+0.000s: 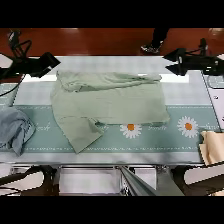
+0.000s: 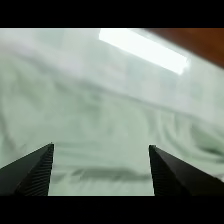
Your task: Fold the shirts.
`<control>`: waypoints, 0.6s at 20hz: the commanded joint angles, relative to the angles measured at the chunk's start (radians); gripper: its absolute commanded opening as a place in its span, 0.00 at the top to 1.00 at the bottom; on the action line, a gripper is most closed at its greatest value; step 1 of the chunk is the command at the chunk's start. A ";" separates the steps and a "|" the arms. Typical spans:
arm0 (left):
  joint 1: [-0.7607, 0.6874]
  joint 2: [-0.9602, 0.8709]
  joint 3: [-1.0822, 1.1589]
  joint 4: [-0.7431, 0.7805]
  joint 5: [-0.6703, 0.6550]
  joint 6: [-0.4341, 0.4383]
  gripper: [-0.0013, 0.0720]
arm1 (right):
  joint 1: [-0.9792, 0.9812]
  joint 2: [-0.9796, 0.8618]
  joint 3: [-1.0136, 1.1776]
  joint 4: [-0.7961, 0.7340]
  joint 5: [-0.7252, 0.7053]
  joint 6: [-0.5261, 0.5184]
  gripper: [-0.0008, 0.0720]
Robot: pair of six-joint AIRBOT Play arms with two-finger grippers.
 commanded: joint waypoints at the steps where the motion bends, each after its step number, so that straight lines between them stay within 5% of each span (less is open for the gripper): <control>1: 0.205 -0.005 0.011 -0.006 -0.394 0.054 0.03 | -0.169 0.080 0.025 -0.183 0.291 0.006 0.13; 3: 0.306 0.002 -0.060 -0.007 -0.546 0.094 0.03 | -0.212 0.194 -0.081 -0.460 0.298 0.021 0.13; 5: 0.348 0.026 -0.206 -0.006 -0.578 0.125 0.03 | -0.226 0.341 -0.323 -0.538 0.161 0.051 0.14; 8: 0.350 0.061 -0.419 -0.007 -0.510 0.196 0.03 | -0.227 0.551 -0.735 -0.363 -0.034 -0.026 0.14; 12: 0.361 0.060 -0.518 -0.026 -0.433 0.218 0.03 | -0.227 0.680 -0.998 -0.233 -0.047 -0.122 0.14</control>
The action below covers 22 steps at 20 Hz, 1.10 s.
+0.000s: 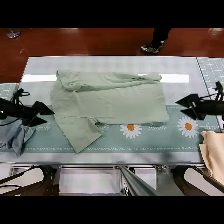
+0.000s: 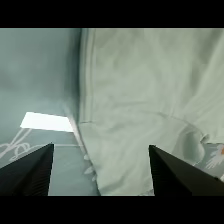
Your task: Fold the shirts.
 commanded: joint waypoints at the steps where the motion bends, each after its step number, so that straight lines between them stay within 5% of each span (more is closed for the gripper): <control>1: 0.011 0.006 -0.101 -0.044 0.080 0.034 0.03 | -0.004 0.115 -0.216 0.078 -0.033 -0.074 0.14; 9: -0.225 0.003 -0.161 -0.187 0.351 0.076 0.04 | -0.005 0.119 -0.225 0.068 -0.013 -0.045 0.14; 10: -0.234 0.003 -0.159 -0.188 0.351 0.079 0.32 | -0.005 0.119 -0.225 0.042 -0.042 -0.019 0.14; 11: -0.232 0.003 -0.159 -0.188 0.349 0.079 0.93 | -0.005 0.119 -0.225 0.002 -0.074 0.021 0.14; 14: -0.220 0.004 -0.144 -0.189 0.307 0.123 0.94 | -0.004 0.106 -0.225 -0.064 -0.097 0.107 0.14; 22: -0.221 0.005 -0.138 -0.192 0.291 0.127 0.94 | 0.070 -0.111 -0.171 0.121 -0.129 0.034 0.14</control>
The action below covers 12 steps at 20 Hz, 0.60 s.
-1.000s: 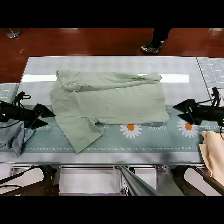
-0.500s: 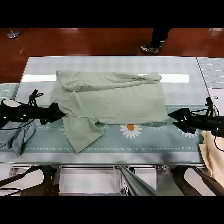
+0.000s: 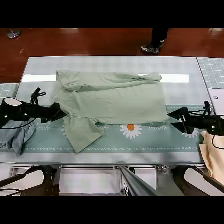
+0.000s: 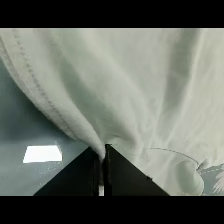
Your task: Fold the shirts.
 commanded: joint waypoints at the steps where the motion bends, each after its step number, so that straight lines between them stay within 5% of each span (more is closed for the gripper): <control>1: -0.001 0.000 0.002 -0.003 -0.010 0.004 0.94 | 0.087 -0.111 0.058 0.047 -0.015 -0.016 0.14; 4: 0.002 0.001 0.004 -0.053 -0.013 0.029 0.94 | 0.193 -0.188 0.151 0.047 -0.050 0.019 0.15; 5: 0.003 0.001 0.011 -0.087 -0.013 0.047 0.94 | 0.221 -0.212 0.185 0.043 -0.032 0.018 0.41; 6: 0.003 0.001 0.024 -0.113 -0.021 0.056 0.94 | 0.245 -0.226 0.219 0.038 -0.002 -0.003 0.94; 12: 0.040 0.034 0.371 -0.289 -0.293 0.178 0.94 | 0.277 -0.151 0.631 -0.011 0.117 0.003 0.93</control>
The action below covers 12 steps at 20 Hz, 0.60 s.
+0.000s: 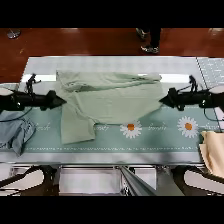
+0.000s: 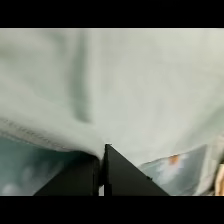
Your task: Fold the shirts.
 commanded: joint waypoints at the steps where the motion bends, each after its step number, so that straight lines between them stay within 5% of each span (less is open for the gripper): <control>1: 0.034 0.045 0.259 -0.134 -0.131 0.053 0.94 | 0.017 0.061 0.311 -0.053 0.050 0.045 0.93; 6: 0.111 0.165 0.782 -0.130 -0.079 -0.017 0.95 | 0.017 0.230 0.818 -0.202 0.066 0.096 0.93; 12: 0.167 0.410 1.020 0.270 -0.083 -0.176 0.95 | 0.017 0.610 0.886 -0.346 0.071 0.126 0.93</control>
